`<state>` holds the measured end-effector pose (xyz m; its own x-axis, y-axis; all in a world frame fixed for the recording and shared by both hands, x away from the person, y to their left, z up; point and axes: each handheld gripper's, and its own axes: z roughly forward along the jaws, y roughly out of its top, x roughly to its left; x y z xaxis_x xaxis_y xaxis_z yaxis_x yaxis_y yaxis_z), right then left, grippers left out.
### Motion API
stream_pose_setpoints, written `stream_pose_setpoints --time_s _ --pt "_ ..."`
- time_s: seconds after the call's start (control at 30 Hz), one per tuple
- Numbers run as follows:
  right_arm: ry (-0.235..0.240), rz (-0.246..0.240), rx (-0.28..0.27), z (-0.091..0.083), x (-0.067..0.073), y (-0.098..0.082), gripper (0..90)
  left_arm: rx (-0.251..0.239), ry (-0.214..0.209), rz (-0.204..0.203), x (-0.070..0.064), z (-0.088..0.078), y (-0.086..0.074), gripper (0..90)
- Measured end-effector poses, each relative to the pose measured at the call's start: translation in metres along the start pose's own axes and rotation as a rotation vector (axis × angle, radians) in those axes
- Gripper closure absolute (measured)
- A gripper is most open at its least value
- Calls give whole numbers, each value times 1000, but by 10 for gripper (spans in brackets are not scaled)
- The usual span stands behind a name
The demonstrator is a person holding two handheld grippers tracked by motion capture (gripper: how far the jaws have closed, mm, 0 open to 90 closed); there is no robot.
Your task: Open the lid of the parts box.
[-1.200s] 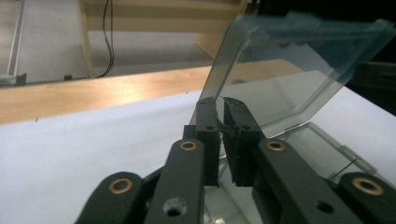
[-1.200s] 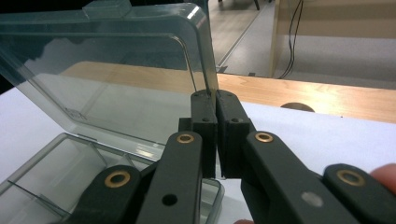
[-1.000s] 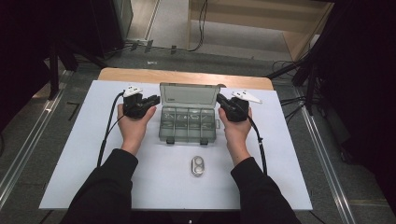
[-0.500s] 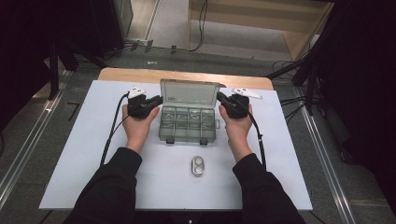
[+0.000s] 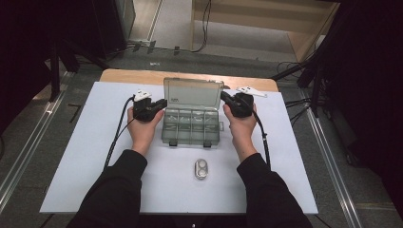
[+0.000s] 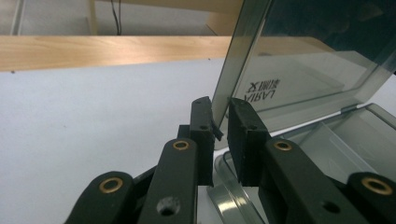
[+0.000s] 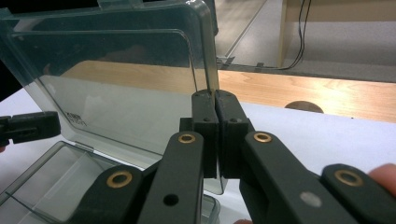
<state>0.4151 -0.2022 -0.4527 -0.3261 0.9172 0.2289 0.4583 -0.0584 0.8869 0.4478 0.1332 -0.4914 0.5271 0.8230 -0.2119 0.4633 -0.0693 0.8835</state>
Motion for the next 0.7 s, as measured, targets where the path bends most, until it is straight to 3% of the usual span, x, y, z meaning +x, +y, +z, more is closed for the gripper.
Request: stream_pose_setpoints --time_s 0.1,0.33,0.53,0.7 --pt "2 3 1 1 -1 1 866 -33 -2 15 -1 0 1 799" --pt "3 2 3 3 -1 1 867 -8 9 13 1 5 -1 826" --pt "-1 -2 6 8 -3 3 867 12 57 64 -4 6 3 860" --pt "2 8 19 15 -7 -1 836 7 59 53 -5 8 2 870"
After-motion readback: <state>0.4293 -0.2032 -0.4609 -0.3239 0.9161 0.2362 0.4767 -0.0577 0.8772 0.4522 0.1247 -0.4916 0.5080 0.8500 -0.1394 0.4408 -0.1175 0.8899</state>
